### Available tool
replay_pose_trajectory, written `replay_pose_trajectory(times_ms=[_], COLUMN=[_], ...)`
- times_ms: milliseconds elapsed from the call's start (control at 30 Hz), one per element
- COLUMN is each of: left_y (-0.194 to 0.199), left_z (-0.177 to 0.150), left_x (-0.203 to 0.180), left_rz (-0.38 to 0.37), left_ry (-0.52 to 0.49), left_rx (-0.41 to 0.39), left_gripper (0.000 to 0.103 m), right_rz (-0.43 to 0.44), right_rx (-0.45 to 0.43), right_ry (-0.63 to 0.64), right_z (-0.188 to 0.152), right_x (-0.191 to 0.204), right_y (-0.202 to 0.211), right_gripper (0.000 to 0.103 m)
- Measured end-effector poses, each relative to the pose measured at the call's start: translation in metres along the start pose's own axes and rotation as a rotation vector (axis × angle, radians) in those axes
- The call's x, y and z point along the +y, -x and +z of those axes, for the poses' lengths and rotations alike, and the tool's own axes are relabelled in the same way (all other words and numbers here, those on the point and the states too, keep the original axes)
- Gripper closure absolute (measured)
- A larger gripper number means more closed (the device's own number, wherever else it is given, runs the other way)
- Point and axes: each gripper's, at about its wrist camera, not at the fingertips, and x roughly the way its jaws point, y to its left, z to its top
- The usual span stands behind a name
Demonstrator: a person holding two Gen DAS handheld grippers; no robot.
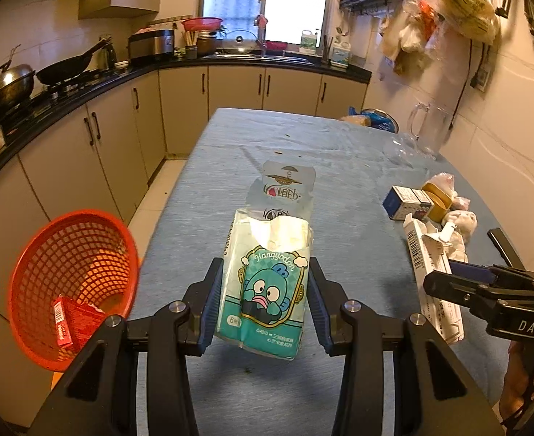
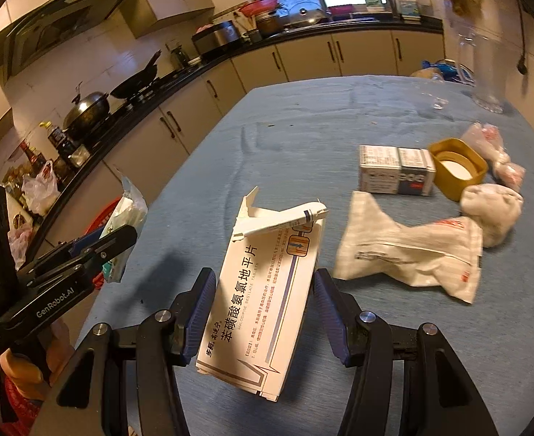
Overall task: Collect trash
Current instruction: 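Carry the tissue pack and white box to the orange basket and release both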
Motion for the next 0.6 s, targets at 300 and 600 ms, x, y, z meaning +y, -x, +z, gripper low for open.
replay_pose_trajectory(times_ms=[300, 600], left_y=[0.016, 0.038], left_z=[0.000, -0.002], left_x=[0.037, 0.090], left_rz=[0.027, 0.073], left_ry=[0.069, 0.157], left_rx=[-0.036, -0.082], left_gripper=[0.061, 0.061], right_rz=[0.041, 0.092], right_rx=[0.027, 0.047], right_ry=[0.047, 0.129], right_z=[0.010, 0.023], right_x=[0.035, 0.087], right_y=[-0.020, -0.040], right_gripper=[0.043, 0.043])
